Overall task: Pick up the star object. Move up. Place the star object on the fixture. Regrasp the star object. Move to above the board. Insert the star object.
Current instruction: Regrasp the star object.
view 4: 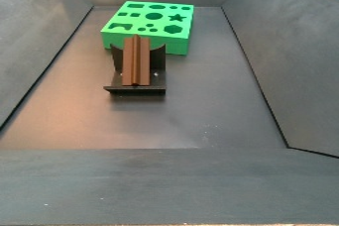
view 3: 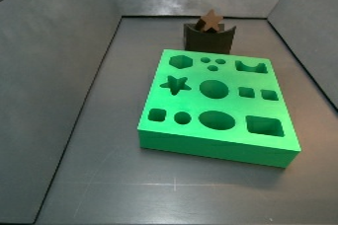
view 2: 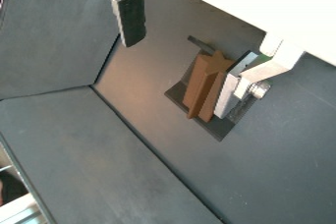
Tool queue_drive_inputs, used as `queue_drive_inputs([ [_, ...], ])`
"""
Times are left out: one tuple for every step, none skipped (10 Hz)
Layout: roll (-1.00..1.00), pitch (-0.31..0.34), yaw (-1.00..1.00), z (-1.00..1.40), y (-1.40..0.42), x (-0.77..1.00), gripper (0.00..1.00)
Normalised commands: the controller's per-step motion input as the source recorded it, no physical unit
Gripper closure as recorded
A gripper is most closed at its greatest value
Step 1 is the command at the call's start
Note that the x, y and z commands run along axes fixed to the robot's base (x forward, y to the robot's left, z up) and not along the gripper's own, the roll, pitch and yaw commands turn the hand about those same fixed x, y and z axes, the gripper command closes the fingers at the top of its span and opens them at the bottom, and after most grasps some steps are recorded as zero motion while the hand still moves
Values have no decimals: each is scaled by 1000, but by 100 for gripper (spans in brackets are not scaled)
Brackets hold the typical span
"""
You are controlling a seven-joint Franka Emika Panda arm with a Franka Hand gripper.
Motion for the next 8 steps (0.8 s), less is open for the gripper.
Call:
queue_drive_inputs([
  [326, -15, 214, -1000, 75, 39, 0],
  [306, -56, 204, -1000, 72, 38, 0],
  [267, -73, 168, -1000, 61, 46, 0],
  [223, -84, 129, -1000, 54, 53, 0],
  [182, -90, 92, -1000, 49, 62, 0],
  [132, -95, 50, -1000, 42, 78, 0],
  [103, -92, 26, -1000, 38, 88, 0],
  [79, -82, 3, -1000, 35, 100, 0],
])
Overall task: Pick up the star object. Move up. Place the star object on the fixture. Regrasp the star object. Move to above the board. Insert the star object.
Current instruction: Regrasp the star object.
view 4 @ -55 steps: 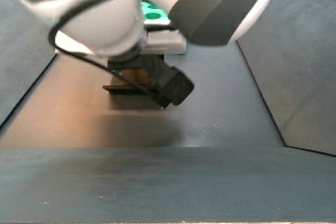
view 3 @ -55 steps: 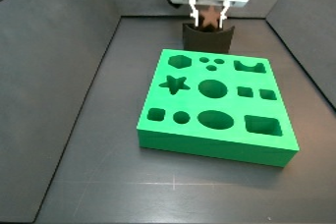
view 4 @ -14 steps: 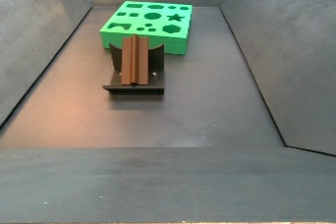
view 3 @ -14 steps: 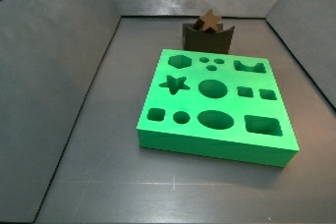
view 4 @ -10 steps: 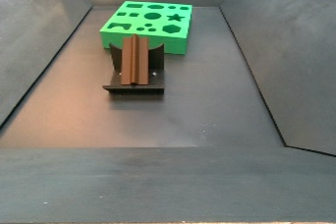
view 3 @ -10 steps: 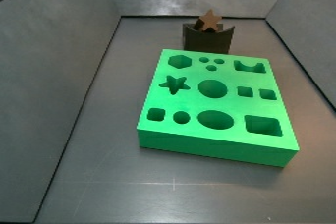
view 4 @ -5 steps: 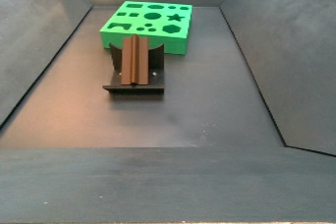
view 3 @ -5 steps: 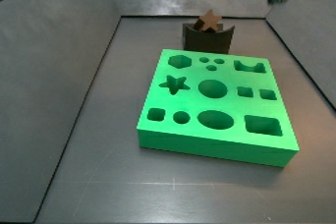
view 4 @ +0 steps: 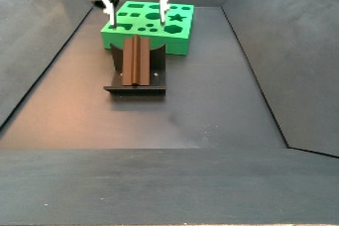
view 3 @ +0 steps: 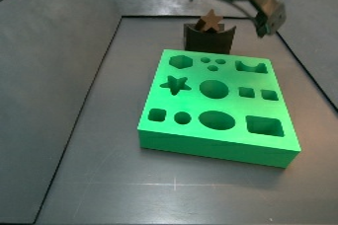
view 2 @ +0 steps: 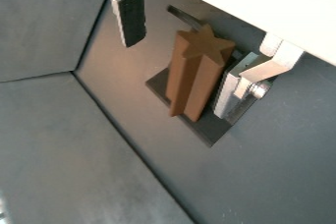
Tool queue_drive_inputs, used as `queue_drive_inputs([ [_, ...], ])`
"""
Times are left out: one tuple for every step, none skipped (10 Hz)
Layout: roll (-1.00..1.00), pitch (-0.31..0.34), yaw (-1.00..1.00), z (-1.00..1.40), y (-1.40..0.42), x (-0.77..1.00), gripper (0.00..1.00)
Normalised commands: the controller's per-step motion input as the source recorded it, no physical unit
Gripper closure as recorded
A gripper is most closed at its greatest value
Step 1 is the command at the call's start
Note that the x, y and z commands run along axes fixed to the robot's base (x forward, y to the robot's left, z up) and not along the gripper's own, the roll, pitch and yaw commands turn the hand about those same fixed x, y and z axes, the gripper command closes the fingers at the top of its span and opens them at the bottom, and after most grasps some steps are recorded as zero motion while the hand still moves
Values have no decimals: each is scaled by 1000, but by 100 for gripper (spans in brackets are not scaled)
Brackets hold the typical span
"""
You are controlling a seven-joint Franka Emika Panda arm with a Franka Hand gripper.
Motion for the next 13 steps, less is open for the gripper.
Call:
queue_drive_inputs([
  [67, -69, -12, -1000, 30, 107, 0],
  [62, -59, -17, -1000, 27, 112, 0],
  [64, -37, -23, -918, 18, 111, 0],
  [62, -15, -25, -717, 7, 101, 0],
  [64, 1, -20, -574, 3, 89, 0],
  [65, 5, -11, -481, 0, 84, 0],
  [66, 12, -22, -377, -8, 56, 0],
  [69, 16, -22, -377, -2, 54, 0],
  [70, 16, -22, -377, -2, 53, 0],
  [70, 17, -22, -376, -1, 53, 0],
  [71, 17, -22, -376, -1, 53, 0],
  [71, 17, -21, -376, -1, 52, 0],
  [0, 0, 0, 0, 0, 0, 100],
])
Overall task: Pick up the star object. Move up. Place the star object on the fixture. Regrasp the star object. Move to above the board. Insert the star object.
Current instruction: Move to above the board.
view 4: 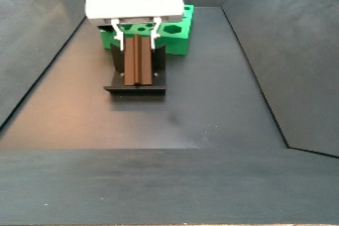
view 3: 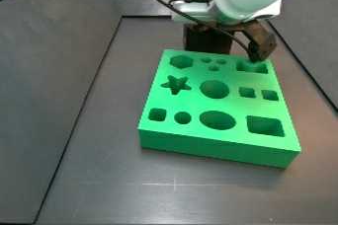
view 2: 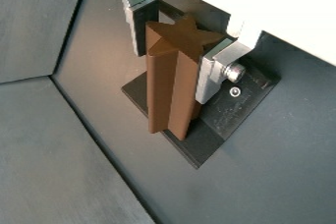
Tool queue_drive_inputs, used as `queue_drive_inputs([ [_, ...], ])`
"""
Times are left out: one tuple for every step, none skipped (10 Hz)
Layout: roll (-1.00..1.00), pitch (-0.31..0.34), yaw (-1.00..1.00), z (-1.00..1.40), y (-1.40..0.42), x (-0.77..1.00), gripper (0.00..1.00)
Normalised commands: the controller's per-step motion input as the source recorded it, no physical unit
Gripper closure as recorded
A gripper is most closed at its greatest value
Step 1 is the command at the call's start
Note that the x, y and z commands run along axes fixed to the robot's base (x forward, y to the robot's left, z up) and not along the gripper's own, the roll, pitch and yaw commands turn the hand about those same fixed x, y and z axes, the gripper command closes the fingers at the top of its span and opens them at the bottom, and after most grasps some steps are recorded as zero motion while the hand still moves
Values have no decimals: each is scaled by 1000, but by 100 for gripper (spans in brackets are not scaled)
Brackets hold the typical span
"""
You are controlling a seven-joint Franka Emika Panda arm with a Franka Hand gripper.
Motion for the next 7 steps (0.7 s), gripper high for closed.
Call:
queue_drive_inputs([
  [-311, -161, -38, 1000, -91, -125, 100],
  [-314, -159, -43, 1000, -91, -128, 100],
  [-278, -149, -74, 1000, -66, -135, 100],
  [-251, -141, -98, 1000, -56, -131, 100],
  [-222, -127, -110, 1000, -49, -130, 100],
  [-177, -85, -130, 1000, -40, -128, 100],
  [-152, -56, -134, 1000, -32, -126, 100],
])
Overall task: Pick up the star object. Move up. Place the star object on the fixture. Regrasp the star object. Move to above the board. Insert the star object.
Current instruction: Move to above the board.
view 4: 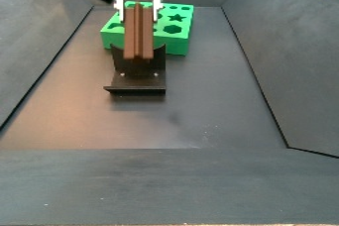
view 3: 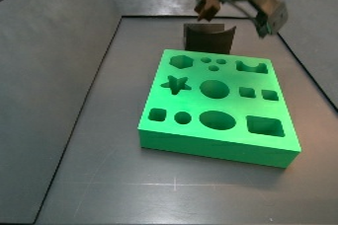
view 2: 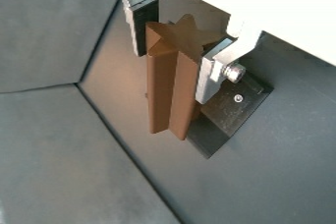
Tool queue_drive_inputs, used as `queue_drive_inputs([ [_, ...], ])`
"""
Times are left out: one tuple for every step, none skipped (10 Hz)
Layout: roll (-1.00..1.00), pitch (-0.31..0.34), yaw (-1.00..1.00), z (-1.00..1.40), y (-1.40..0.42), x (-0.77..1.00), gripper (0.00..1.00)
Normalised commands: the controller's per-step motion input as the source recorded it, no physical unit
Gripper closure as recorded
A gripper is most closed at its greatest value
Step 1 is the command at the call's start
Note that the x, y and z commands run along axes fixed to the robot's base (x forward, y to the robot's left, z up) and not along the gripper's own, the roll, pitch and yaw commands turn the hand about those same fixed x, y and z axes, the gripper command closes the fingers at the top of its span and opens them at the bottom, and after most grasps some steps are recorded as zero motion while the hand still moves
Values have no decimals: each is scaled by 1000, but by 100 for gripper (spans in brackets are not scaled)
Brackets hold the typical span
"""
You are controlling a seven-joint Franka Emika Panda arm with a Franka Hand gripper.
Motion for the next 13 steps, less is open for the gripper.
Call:
queue_drive_inputs([
  [-136, -24, -129, 1000, -22, -122, 100],
  [-135, -9, -122, 1000, -14, -123, 100],
  [-128, 10, -99, 901, 0, -114, 100],
  [-122, 26, -78, 671, 10, -87, 100],
  [-119, 39, -61, 498, 12, -67, 100],
  [-109, 48, -46, 327, 12, -54, 100],
  [-1000, 47, -122, 655, -1000, -466, 100],
  [-1000, 43, -116, 629, -1000, -463, 100],
  [-1000, 43, -114, 667, -1000, -497, 100],
  [-1000, 40, -113, 658, -1000, -510, 100],
  [-1000, 46, -112, 658, -1000, -516, 100],
  [-1000, 54, -107, 675, -1000, -529, 100],
  [-1000, 58, -101, 683, -1000, -550, 100],
])
